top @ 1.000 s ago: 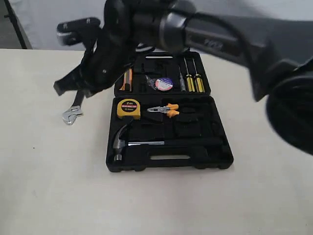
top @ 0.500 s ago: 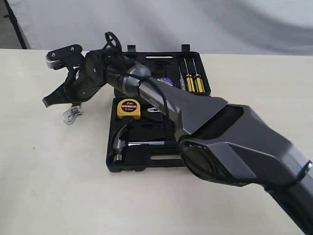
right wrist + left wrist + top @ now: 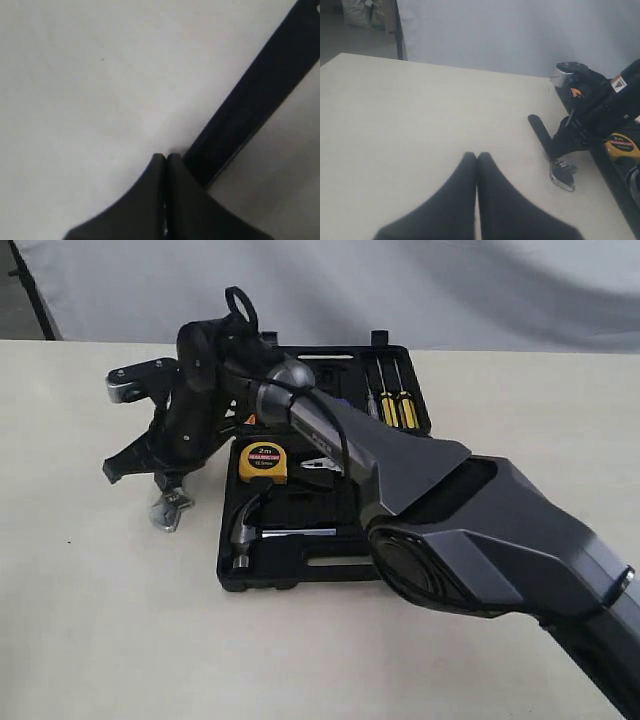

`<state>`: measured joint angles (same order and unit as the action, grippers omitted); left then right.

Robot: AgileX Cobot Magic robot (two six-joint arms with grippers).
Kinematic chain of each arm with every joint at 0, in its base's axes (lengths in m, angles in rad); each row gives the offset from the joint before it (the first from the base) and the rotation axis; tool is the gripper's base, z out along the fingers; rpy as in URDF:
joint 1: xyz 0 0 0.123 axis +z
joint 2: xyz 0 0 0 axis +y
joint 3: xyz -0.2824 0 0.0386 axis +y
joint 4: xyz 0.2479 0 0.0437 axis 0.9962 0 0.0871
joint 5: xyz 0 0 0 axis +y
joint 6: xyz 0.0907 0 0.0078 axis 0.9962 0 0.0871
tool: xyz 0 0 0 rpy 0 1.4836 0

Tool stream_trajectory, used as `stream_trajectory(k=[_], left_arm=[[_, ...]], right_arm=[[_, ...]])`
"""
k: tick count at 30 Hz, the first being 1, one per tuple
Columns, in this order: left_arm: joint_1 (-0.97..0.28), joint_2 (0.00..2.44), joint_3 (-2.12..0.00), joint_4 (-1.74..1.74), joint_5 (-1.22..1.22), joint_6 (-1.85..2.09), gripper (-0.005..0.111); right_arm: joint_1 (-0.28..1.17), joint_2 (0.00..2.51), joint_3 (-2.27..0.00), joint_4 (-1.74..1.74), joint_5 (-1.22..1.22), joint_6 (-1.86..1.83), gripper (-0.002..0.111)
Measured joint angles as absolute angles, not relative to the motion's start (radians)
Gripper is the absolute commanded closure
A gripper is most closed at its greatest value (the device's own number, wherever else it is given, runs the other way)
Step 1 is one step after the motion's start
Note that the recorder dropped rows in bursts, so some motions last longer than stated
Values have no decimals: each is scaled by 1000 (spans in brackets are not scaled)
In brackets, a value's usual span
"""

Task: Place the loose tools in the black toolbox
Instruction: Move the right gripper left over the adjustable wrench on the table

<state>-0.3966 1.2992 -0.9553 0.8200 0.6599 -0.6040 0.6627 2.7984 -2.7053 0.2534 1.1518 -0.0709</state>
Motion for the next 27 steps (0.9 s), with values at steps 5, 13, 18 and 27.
stream_trajectory(k=[5,13,18,27], left_arm=[[-397,1299,-955,820,660,-604,105],[-397,1299,-955,820,660,-604,105],[-397,1299,-955,820,660,-604,105],[-397,1299,-955,820,660,-604,105]], right_arm=[[685,2762,-2696,361,1215,-73,109],[693,2747,-2684,179,1126,-188,109],[693,2786,-2684,143,1087,-191,109],[693,2789,-2690,142,1133,-102,109]])
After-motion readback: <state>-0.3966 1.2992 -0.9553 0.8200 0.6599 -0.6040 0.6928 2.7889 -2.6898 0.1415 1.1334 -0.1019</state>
